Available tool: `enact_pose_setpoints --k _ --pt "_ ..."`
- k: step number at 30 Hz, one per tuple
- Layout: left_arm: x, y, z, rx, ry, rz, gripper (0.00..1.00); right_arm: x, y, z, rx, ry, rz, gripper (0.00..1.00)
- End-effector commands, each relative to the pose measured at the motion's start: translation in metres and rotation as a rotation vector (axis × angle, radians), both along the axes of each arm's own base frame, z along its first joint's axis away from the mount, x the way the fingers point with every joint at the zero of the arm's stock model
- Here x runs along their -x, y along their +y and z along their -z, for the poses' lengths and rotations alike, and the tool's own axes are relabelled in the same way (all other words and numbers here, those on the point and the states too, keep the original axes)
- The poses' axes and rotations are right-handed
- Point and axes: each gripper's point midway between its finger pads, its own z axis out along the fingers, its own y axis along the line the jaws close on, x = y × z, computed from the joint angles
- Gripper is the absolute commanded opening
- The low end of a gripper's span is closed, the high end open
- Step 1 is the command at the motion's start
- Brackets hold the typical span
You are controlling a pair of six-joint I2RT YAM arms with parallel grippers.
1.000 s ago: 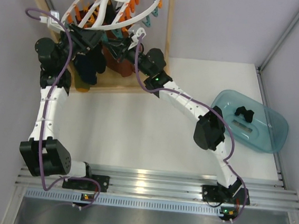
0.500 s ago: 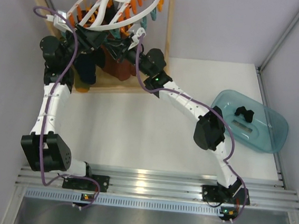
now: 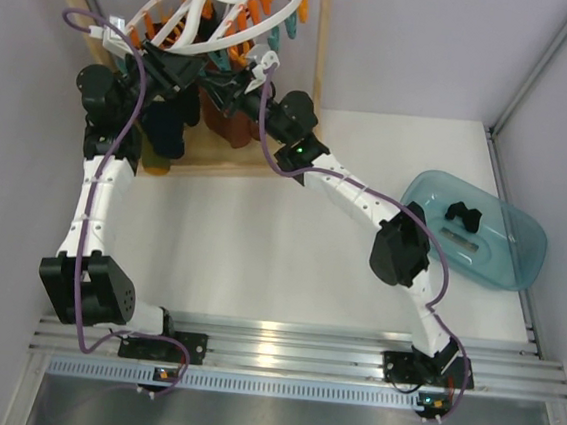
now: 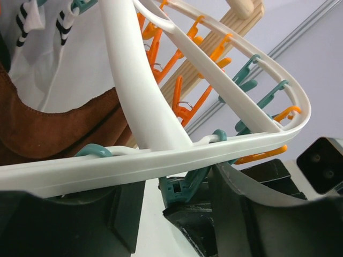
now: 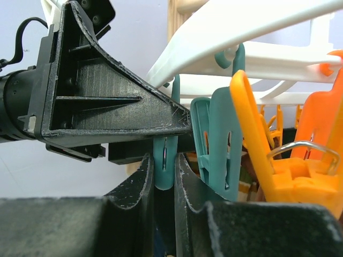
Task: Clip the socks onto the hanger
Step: Open the clamp at the hanger.
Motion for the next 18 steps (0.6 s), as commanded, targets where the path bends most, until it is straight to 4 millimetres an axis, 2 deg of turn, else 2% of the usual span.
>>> enact_pose_setpoints --k 1,2,5,6,7,9,10,11,12,13,14,15,16,17,18 --pt "-0.003 0.022 -0.052 0.075 -0.129 -0.127 0.50 0.037 -0.007 -0.041 -0.034 -0.096 -0.073 0.00" --pt "-0.006 0.024 -0.052 0.088 -0.121 -0.142 0.47 0.038 -0.005 -0.040 -0.030 -0.094 -0.075 0.00" --pt "-0.006 0.025 -0.053 0.110 -0.112 -0.140 0.26 0.038 -0.006 -0.038 -0.023 -0.097 -0.073 0.00" --pt "-0.007 0.025 -0.052 0.112 -0.109 -0.137 0.16 0.037 -0.007 -0.037 -0.021 -0.098 -0.069 0.00" --pt "-0.008 0.024 -0.051 0.113 -0.105 -0.132 0.12 0.039 -0.006 -0.037 -0.018 -0.098 -0.070 0.00" --pt "-0.007 0.022 -0.049 0.112 -0.096 -0.122 0.03 0.037 -0.006 -0.029 0.000 -0.088 -0.070 0.11" --pt "-0.008 0.023 -0.047 0.111 -0.090 -0.121 0.00 0.040 -0.010 -0.034 -0.003 -0.095 -0.068 0.20" --pt "-0.008 0.022 -0.046 0.111 -0.081 -0.120 0.00 0.038 -0.010 -0.022 0.019 -0.079 -0.063 0.34" --pt "-0.008 0.023 -0.044 0.109 -0.076 -0.121 0.00 0.041 -0.017 -0.029 0.013 -0.087 -0.056 0.41" --pt "-0.008 0.022 -0.043 0.104 -0.072 -0.121 0.00 0.041 -0.020 -0.027 0.021 -0.081 -0.053 0.47" --pt "-0.007 0.022 -0.042 0.104 -0.069 -0.121 0.00 0.039 -0.021 -0.016 0.044 -0.058 -0.048 0.56" --pt "-0.008 0.022 -0.041 0.103 -0.068 -0.123 0.00 0.041 -0.030 -0.022 0.049 -0.054 -0.040 0.61" --pt "-0.007 0.022 -0.040 0.102 -0.067 -0.124 0.00 0.042 -0.034 -0.019 0.061 -0.044 -0.034 0.64" --pt "-0.008 0.022 -0.038 0.103 -0.061 -0.122 0.00 0.040 -0.036 -0.002 0.097 -0.011 -0.030 0.69" --pt "-0.008 0.022 -0.038 0.100 -0.063 -0.123 0.00 0.047 -0.049 -0.014 0.095 -0.023 -0.033 0.72"
